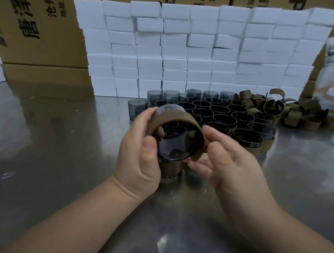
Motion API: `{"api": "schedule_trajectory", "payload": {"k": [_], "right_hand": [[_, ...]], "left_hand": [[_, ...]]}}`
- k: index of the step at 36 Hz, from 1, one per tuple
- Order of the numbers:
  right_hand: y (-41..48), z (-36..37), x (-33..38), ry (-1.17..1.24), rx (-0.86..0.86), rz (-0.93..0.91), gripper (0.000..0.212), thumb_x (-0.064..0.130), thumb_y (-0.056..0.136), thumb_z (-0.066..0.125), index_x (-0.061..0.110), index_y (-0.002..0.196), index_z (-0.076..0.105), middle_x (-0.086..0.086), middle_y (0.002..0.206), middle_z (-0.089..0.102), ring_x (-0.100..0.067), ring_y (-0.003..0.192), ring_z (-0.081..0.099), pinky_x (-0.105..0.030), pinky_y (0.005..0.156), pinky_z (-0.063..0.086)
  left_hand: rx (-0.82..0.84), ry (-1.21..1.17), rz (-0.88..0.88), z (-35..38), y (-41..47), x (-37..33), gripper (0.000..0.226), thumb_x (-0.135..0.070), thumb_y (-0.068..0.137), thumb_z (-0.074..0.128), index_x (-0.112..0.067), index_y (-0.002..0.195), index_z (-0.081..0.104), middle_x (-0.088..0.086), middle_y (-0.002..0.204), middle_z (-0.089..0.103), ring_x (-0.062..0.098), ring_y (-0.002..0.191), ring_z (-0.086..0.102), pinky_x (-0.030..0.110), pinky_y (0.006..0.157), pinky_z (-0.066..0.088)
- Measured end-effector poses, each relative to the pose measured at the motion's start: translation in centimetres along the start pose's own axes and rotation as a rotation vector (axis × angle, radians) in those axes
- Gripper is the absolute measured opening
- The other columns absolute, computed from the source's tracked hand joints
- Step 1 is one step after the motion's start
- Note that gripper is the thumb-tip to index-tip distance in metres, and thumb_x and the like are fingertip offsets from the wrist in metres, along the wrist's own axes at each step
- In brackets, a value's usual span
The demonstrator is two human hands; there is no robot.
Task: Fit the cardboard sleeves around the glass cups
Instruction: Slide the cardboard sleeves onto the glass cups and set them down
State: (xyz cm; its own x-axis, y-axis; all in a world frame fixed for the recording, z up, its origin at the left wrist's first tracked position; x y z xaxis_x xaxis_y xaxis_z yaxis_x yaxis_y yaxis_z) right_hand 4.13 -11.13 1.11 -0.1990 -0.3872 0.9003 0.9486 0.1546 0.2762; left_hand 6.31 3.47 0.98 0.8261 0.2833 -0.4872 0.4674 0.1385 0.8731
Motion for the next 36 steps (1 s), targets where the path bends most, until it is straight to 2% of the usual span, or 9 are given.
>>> {"api": "schedule_trajectory", "payload": {"k": [3, 5, 7, 12, 16, 19, 23, 29, 36], "right_hand": [[0.3, 0.2, -0.4, 0.174, 0.054, 0.075, 0.118, 0.057, 0.032, 0.087, 0.017, 0.133, 0.041, -0.001, 0.121, 0.064, -0.02, 0.086, 0.07, -0.024, 0.065, 0.055], [0.3, 0.5, -0.6, 0.21, 0.118, 0.109, 0.13, 0.057, 0.034, 0.086, 0.016, 0.143, 0.028, -0.005, 0.116, 0.067, -0.019, 0.081, 0.07, -0.023, 0.062, 0.054], [0.2, 0.8, -0.7, 0.215, 0.171, 0.143, 0.132, 0.057, 0.036, 0.086, 0.017, 0.146, 0.025, -0.008, 0.122, 0.063, -0.021, 0.082, 0.068, -0.023, 0.063, 0.054], [-0.1, 1.0, -0.9, 0.206, 0.182, 0.139, 0.125, 0.056, 0.037, 0.086, 0.018, 0.144, 0.032, 0.002, 0.132, 0.057, -0.021, 0.086, 0.066, -0.022, 0.063, 0.054], [0.0, 1.2, -0.7, 0.207, 0.184, 0.127, 0.12, 0.056, 0.041, 0.084, 0.013, 0.142, 0.036, -0.003, 0.125, 0.061, -0.02, 0.1, 0.064, -0.021, 0.067, 0.053], [-0.1, 1.3, -0.7, 0.218, 0.187, 0.129, 0.115, 0.054, 0.045, 0.084, 0.011, 0.141, 0.037, -0.006, 0.12, 0.064, -0.021, 0.098, 0.064, -0.021, 0.067, 0.053], [-0.1, 1.0, -0.6, 0.215, 0.202, 0.134, 0.08, 0.044, 0.069, 0.067, 0.011, 0.137, 0.042, -0.008, 0.115, 0.067, -0.016, 0.09, 0.065, -0.021, 0.065, 0.052], [0.0, 1.0, -0.6, 0.188, 0.217, 0.111, 0.077, 0.041, 0.062, 0.064, 0.013, 0.132, 0.048, -0.006, 0.113, 0.068, -0.015, 0.087, 0.066, -0.022, 0.064, 0.053], [0.0, 1.0, -0.5, 0.168, 0.232, 0.089, 0.055, 0.039, 0.069, 0.061, 0.019, 0.12, 0.057, -0.001, 0.108, 0.07, -0.016, 0.088, 0.067, -0.023, 0.066, 0.053]], "left_hand": [[0.015, -0.047, 0.014, 0.1, 0.0, -0.1, 0.046, -0.068, 0.09, 0.025, -0.039, 0.117, 0.049, -0.022, 0.096, 0.061, -0.002, 0.089, 0.057, 0.016, 0.078, 0.043], [0.032, -0.064, 0.016, 0.2, 0.0, -0.2, 0.047, -0.067, 0.091, 0.024, -0.037, 0.117, 0.048, -0.022, 0.097, 0.062, -0.001, 0.09, 0.058, 0.016, 0.078, 0.044], [0.042, -0.073, 0.012, 0.3, -0.1, -0.3, 0.048, -0.067, 0.09, 0.024, -0.034, 0.117, 0.047, -0.023, 0.099, 0.062, 0.0, 0.091, 0.058, 0.018, 0.078, 0.044], [0.029, -0.128, -0.031, 0.5, -0.2, -0.4, 0.054, -0.07, 0.088, 0.026, -0.03, 0.115, 0.049, -0.016, 0.104, 0.063, 0.011, 0.098, 0.06, 0.031, 0.082, 0.045], [0.035, -0.14, -0.031, 0.6, -0.2, -0.6, 0.054, -0.07, 0.088, 0.026, -0.028, 0.114, 0.049, -0.017, 0.104, 0.063, 0.009, 0.098, 0.06, 0.029, 0.082, 0.045], [0.035, -0.138, -0.031, 0.5, -0.2, -0.6, 0.055, -0.07, 0.088, 0.025, -0.027, 0.114, 0.049, -0.016, 0.103, 0.063, 0.009, 0.097, 0.06, 0.028, 0.082, 0.045], [0.032, -0.159, -0.024, 0.6, -0.1, -0.7, 0.05, -0.069, 0.089, 0.026, -0.032, 0.112, 0.051, -0.015, 0.101, 0.064, 0.009, 0.096, 0.061, 0.026, 0.081, 0.045], [0.039, -0.188, -0.022, 0.7, -0.1, -0.8, 0.049, -0.067, 0.09, 0.028, -0.032, 0.113, 0.053, -0.012, 0.102, 0.065, 0.012, 0.096, 0.061, 0.028, 0.081, 0.045], [0.044, -0.203, -0.021, 0.7, 0.0, -1.0, 0.043, -0.066, 0.09, 0.028, -0.04, 0.111, 0.054, -0.015, 0.102, 0.064, 0.012, 0.096, 0.061, 0.029, 0.082, 0.044]]}}
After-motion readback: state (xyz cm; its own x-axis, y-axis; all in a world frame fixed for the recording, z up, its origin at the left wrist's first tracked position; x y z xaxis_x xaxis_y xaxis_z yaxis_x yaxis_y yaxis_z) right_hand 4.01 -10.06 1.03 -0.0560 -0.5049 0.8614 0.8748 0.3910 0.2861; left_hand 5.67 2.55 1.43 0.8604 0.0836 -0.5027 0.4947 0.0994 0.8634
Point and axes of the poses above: each hand's wrist, its own y-axis towards the middle knuckle, its own z-axis out of the palm, x = y × z, the point moved 4 cm from there along y, towards the middle knuckle
